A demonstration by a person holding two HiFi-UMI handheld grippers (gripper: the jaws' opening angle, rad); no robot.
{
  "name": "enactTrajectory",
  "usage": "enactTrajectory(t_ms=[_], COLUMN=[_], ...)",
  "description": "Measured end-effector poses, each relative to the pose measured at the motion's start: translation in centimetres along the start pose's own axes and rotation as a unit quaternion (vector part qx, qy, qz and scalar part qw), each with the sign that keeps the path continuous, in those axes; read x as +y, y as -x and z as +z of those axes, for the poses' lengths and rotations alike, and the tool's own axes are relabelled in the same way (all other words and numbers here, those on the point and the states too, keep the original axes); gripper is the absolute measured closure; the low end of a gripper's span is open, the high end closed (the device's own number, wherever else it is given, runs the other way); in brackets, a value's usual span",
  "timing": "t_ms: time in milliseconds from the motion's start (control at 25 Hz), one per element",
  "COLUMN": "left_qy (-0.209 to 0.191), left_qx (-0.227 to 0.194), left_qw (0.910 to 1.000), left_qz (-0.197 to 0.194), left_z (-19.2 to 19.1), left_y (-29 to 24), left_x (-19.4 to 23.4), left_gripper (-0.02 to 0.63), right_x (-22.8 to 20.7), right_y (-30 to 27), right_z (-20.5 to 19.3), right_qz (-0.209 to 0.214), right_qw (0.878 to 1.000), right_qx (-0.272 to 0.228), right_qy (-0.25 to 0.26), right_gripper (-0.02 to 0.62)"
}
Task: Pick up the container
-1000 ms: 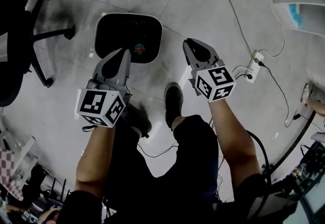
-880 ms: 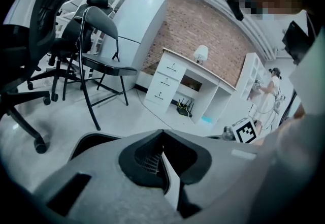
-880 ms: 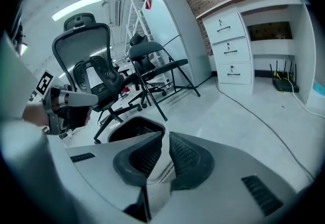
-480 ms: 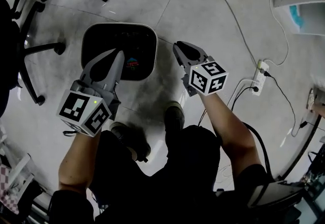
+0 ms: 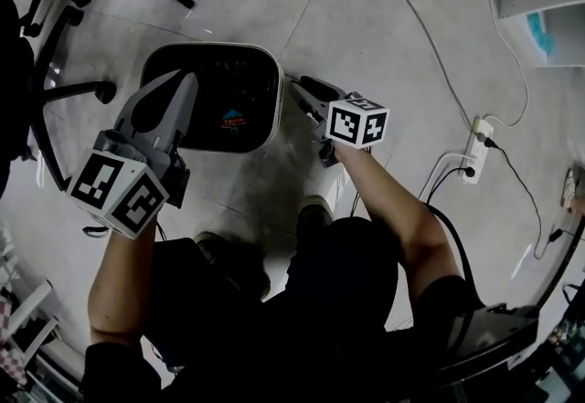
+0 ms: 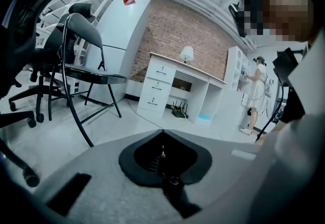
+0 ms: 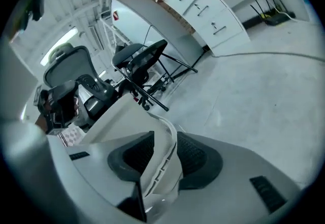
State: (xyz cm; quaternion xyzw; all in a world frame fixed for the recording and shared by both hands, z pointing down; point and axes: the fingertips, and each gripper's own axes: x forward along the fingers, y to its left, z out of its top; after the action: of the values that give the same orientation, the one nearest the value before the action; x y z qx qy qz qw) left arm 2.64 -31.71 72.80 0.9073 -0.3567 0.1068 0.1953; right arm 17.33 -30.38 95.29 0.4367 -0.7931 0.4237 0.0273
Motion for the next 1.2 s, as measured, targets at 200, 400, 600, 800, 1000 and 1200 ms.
enactTrajectory(t_ms=[200,400,600,800,1000,1200], left_qy=[-0.009,-0.028,-0.025,-0.016,-0.019,-0.042], left_qx=[0.012,0.026,0.034,0.031,0.033,0.034], left_qw=[0.9999,0.9992,0.9988,0.9993,0.9990,0.9983], left_qz=[-0.001,-0.013,-0.023,-0.017,-0.023,-0.023], left_z=[-0.7,-1.6,-2.4,-2.4,-2.4,-2.5], left_y=[-0.2,-0.6,-0.5,-0.1,-0.1,-0.1], left_x=[-0.4,-1.7,-1.9,-1.2,-1.0,-1.3], left_gripper=[0.597,0.597,0.597,0.597,0.597,0.597], right_x=[-1.6,-2.2,-2.7,-2.8,-2.4,-2.3], right_y=[-1.8,-3.4,-4.9,-5.7,-5.9,-6.0], right_z=[-1.4,-2.0,-2.3,-3.1,-3.1,-3.1], right_qz=[0.003,0.013,0.021,0.039,0.060,0.046], right_qw=[0.999,0.999,0.997,0.992,0.988,0.989], right_qx=[0.017,0.030,0.035,0.050,0.068,0.084], right_qy=[-0.031,-0.043,-0.073,-0.109,-0.122,-0.112], right_gripper=[0.491,0.491,0.491,0.491,0.525,0.529])
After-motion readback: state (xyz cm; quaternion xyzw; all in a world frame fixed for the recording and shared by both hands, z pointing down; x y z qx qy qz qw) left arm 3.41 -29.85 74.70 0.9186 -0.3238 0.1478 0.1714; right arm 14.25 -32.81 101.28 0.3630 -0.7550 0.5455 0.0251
